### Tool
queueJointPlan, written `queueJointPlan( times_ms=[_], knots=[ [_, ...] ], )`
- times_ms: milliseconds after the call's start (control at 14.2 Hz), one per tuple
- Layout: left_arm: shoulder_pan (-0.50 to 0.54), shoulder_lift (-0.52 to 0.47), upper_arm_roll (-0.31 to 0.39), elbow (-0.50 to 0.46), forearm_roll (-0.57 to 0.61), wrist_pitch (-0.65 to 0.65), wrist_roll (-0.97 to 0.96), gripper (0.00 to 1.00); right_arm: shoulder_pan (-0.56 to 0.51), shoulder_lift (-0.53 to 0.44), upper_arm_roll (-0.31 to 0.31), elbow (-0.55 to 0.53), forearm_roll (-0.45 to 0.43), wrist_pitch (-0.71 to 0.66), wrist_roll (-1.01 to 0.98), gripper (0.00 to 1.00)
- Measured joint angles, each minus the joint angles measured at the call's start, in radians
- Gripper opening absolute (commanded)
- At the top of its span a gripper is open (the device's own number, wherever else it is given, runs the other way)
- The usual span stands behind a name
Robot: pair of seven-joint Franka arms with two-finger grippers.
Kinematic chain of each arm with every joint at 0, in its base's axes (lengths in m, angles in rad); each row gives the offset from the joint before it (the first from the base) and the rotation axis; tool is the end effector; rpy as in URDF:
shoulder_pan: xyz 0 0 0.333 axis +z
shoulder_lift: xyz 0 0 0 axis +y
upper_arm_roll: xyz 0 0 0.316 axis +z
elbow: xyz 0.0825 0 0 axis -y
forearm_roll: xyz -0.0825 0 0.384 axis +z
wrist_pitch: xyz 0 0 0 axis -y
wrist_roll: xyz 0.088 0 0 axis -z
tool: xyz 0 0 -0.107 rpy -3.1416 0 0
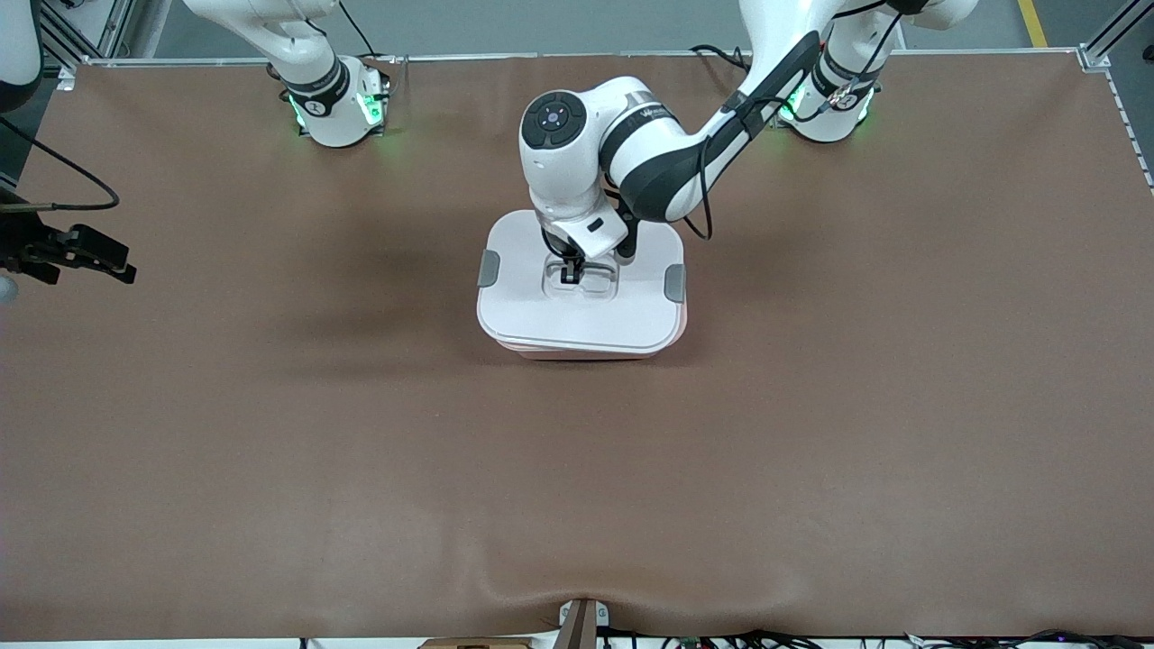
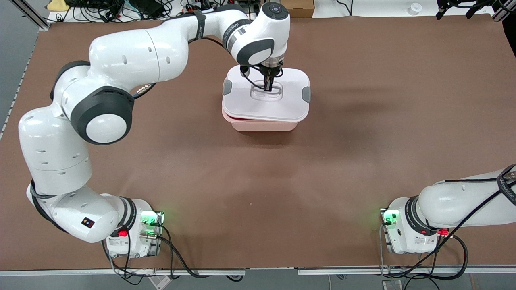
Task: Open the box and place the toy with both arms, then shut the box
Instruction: 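Lower the lid onto the box and press it down with the left gripper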
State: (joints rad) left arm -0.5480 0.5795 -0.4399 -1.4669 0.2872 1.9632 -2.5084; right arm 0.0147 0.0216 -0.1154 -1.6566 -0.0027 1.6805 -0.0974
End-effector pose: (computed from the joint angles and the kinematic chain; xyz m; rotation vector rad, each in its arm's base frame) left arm 0.4436 -0.5425 0.3643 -2.3186 -2.0896 -0.0489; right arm 0.5653 -0.0567 0.5813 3.1362 -0.0047 0.0030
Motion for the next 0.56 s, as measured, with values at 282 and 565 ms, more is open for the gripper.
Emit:
queueJointPlan(
  times_ms=[282, 565],
  knots=[
    [0.001, 0.0, 0.005, 0.003, 0.0, 0.0, -0.05, 0.0, 0.0, 0.0, 0.001, 0.005, 0.0, 0.0, 0.0, 1.0],
    [0.001, 0.001, 0.006, 0.003, 0.0, -0.002, -0.089, 0.0, 0.0, 0.0, 0.0, 0.013, 0.0, 0.0, 0.0, 1.0]
  ],
)
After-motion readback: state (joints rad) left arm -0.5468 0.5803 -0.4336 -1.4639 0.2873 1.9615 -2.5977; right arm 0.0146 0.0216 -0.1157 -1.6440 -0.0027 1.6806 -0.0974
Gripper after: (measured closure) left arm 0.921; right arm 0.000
